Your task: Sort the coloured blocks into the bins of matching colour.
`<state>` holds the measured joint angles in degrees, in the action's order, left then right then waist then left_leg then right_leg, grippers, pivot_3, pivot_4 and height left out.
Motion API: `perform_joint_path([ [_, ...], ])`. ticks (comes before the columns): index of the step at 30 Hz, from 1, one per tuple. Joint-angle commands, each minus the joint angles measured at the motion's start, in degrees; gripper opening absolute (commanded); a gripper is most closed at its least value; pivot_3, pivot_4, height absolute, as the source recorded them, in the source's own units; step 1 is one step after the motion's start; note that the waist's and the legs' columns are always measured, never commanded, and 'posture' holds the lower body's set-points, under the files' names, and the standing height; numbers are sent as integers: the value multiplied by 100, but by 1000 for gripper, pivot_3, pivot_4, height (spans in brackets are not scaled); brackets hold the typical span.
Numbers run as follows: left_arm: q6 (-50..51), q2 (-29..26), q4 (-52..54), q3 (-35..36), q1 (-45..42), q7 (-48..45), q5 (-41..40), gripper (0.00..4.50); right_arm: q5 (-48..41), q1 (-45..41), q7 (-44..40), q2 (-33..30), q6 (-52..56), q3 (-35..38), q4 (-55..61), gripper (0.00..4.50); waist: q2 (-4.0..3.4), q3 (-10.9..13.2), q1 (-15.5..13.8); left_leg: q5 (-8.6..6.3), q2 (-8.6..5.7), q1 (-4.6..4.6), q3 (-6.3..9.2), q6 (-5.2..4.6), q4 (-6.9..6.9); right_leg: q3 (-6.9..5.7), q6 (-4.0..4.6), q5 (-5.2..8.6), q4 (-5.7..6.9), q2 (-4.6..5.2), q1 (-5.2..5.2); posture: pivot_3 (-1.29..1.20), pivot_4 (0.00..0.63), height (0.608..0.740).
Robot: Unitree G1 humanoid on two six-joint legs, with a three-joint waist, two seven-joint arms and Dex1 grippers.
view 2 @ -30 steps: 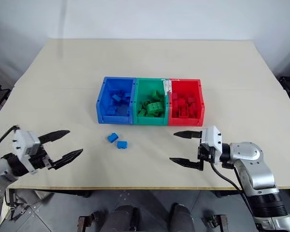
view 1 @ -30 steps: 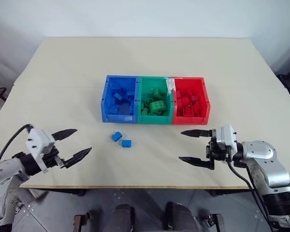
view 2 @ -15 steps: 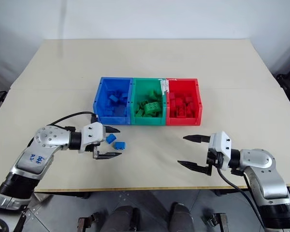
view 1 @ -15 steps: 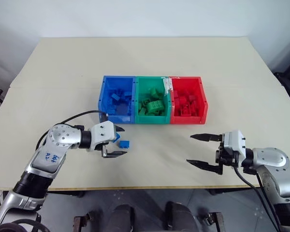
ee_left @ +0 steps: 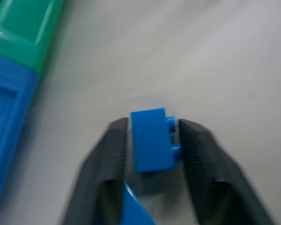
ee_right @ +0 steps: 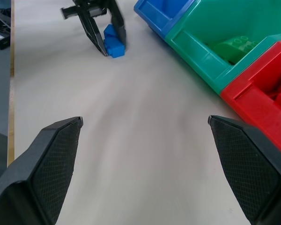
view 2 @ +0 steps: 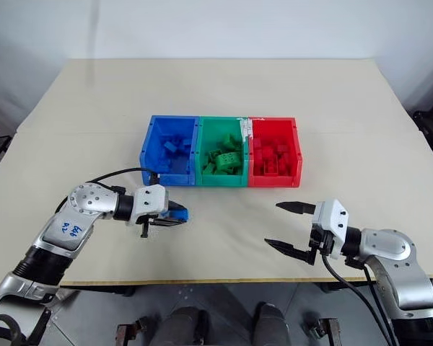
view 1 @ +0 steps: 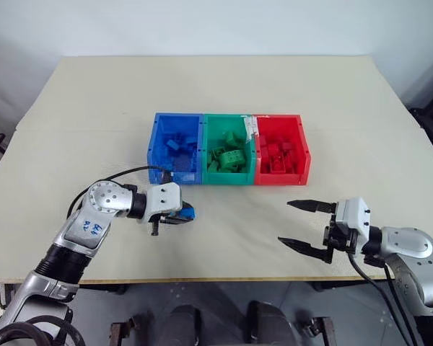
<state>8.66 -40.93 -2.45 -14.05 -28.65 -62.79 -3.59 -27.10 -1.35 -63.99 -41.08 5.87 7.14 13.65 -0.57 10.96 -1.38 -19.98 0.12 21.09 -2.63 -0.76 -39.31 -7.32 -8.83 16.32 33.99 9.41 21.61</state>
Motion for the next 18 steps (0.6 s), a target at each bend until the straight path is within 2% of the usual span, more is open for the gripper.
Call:
perform_joint_path([
  [1,-94,61,-77,6,142,-32,-10,952,-93,28,13,-51,-4,116,217,4500,0,0,0,0,0,0,0,0,0,0,0,0,0,0,0,0,150,740],
  [5,-198,286,15,414,226,52,-450,952,-108,10,-5,-32,-9,118,193,4500,0,0,-2,0,0,2,1,-1,-1,1,0,0,0,0,0,0,150,740],
  [9,398,704,422,1517,175,831,-1314,952,-316,8,211,186,14,264,182,4500,9,5,-11,0,2,13,16,-1,-11,-10,0,0,-1,0,0,0,150,740],
  [13,821,948,446,2252,-212,1905,-1485,952,-394,-211,600,541,-161,378,125,4500,9,5,-5,1,2,10,18,0,-14,-9,0,0,4,1,-2,0,150,740],
  [18,1185,1273,-22,2302,-878,2700,-1324,952,-460,-481,878,792,-128,455,43,4500,10,4,-32,1,-1,10,20,0,-24,-9,-2,-1,11,1,-5,0,150,740],
])
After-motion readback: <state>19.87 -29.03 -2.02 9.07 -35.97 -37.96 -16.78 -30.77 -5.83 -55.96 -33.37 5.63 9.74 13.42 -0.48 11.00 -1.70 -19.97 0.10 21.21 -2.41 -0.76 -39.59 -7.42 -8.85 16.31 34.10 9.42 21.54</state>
